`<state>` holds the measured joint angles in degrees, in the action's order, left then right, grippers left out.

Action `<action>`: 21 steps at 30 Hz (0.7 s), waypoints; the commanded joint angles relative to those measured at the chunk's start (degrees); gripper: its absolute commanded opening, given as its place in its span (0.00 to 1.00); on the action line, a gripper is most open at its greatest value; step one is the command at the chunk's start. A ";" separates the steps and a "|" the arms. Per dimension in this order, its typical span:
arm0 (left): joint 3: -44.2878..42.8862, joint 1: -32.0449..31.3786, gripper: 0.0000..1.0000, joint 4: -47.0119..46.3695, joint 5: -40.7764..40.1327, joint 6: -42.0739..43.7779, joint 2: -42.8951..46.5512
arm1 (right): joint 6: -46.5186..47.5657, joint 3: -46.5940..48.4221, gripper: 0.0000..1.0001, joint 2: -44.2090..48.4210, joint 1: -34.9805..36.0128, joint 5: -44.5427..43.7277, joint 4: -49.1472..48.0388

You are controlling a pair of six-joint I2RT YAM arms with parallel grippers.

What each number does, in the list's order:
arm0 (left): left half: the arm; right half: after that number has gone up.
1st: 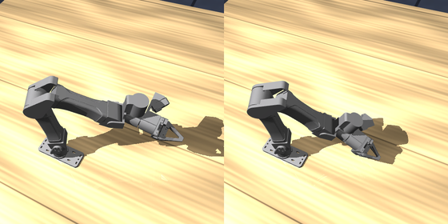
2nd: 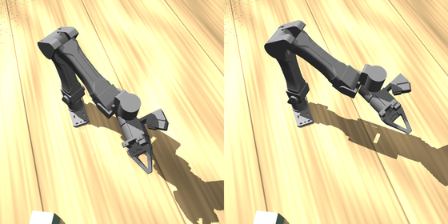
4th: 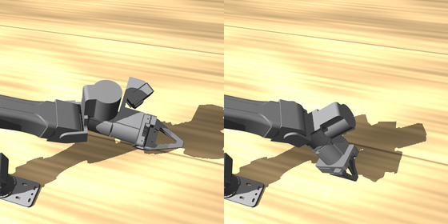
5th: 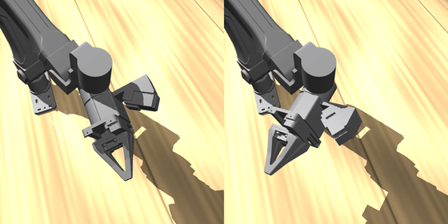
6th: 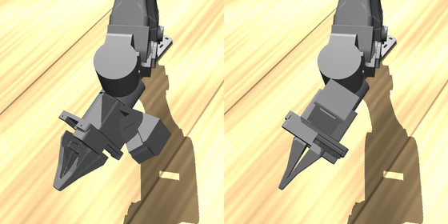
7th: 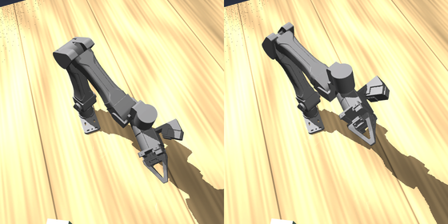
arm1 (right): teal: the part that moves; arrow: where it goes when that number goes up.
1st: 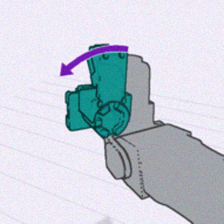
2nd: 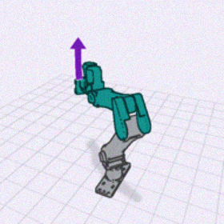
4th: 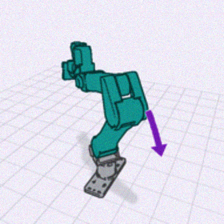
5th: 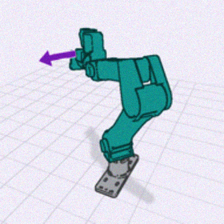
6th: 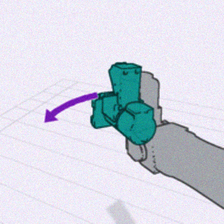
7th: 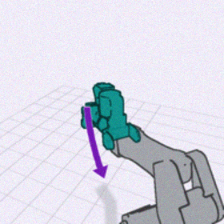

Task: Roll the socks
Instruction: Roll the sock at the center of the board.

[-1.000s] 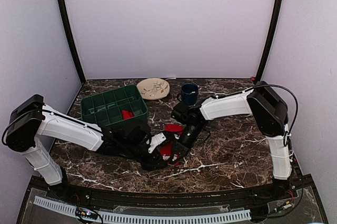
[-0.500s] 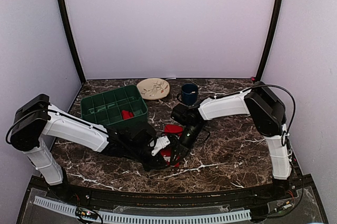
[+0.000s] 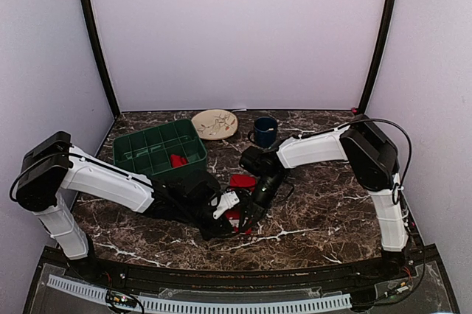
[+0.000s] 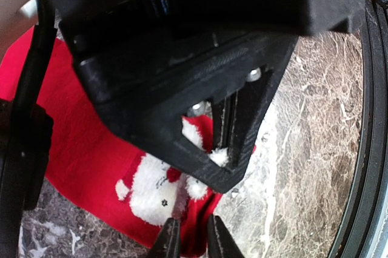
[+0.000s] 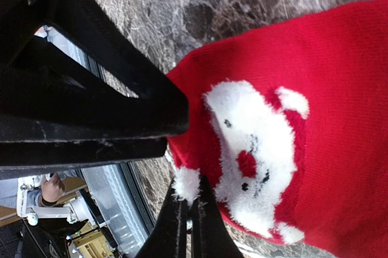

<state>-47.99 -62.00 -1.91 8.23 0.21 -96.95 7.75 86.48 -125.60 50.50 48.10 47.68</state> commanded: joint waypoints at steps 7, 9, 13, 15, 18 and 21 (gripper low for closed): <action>-1.92 -0.37 0.07 5.32 3.15 0.85 -2.77 | 0.69 1.94 0.00 -0.34 -0.40 2.59 0.58; -1.86 -0.32 0.01 5.42 3.55 0.93 -2.87 | 0.69 2.07 0.00 -0.42 -0.48 2.74 0.58; -2.11 -0.31 0.00 6.12 4.85 0.94 -3.29 | 0.73 2.26 0.00 -0.37 -0.55 2.91 0.64; -1.96 -0.30 0.00 6.38 5.33 0.78 -3.34 | 0.69 2.21 0.00 -0.35 -0.62 2.88 0.66; -1.73 -0.32 0.00 6.50 5.39 0.25 -3.55 | 0.63 1.96 0.00 -0.13 -0.73 2.93 0.42; -1.73 -0.30 0.00 6.69 4.90 -0.61 -3.97 | 0.15 1.56 0.00 -0.02 -0.87 2.42 -0.15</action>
<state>-49.82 -61.91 -0.99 11.62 0.51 -98.91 7.90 86.48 -126.15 50.13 47.97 49.23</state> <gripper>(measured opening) 0.013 0.021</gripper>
